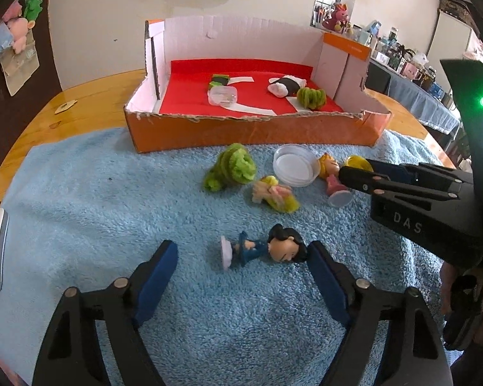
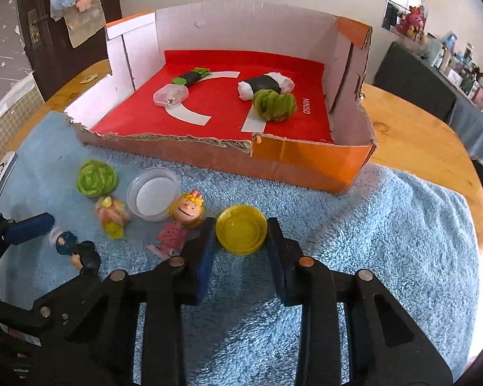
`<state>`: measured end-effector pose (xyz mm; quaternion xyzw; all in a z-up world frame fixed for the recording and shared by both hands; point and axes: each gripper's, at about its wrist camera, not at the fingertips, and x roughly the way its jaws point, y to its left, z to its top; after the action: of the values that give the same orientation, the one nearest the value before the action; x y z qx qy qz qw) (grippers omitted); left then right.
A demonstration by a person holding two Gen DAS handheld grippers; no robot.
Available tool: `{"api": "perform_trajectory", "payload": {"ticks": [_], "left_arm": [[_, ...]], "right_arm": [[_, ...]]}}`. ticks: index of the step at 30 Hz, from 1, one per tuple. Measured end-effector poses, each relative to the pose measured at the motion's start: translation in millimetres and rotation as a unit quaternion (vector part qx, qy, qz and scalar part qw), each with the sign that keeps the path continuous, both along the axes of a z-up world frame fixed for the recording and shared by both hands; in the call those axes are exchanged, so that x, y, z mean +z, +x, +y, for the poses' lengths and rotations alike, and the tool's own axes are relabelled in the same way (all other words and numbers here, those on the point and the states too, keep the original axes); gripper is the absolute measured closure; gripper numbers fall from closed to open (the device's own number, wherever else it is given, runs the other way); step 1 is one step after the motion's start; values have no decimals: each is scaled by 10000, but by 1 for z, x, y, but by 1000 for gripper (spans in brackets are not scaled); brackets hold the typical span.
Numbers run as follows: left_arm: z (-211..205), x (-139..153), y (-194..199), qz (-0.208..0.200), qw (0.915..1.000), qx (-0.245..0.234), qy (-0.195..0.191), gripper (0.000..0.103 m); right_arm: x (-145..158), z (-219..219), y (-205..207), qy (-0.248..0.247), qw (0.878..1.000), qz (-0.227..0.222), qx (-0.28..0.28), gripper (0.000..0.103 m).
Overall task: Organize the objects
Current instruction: 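Grasp the yellow round lid with the right gripper while the left grasps the dark-haired figurine, then lift the yellow lid and figurine and carry both toward the box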
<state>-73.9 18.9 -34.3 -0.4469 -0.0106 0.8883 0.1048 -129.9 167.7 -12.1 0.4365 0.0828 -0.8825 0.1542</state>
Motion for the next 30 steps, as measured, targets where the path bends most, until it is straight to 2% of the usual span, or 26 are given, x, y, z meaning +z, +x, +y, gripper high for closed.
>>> {"api": "perform_trajectory", "payload": {"ticks": [15,30], "left_arm": [[-8,2,3,52,9998,180,-12,46],[-15,6,8,51,9996,224,151,48]], "right_arm": [[19,13,27,-543,9984,128,-25,74],[20,6,50,-778,9969,66,117,74]]}}
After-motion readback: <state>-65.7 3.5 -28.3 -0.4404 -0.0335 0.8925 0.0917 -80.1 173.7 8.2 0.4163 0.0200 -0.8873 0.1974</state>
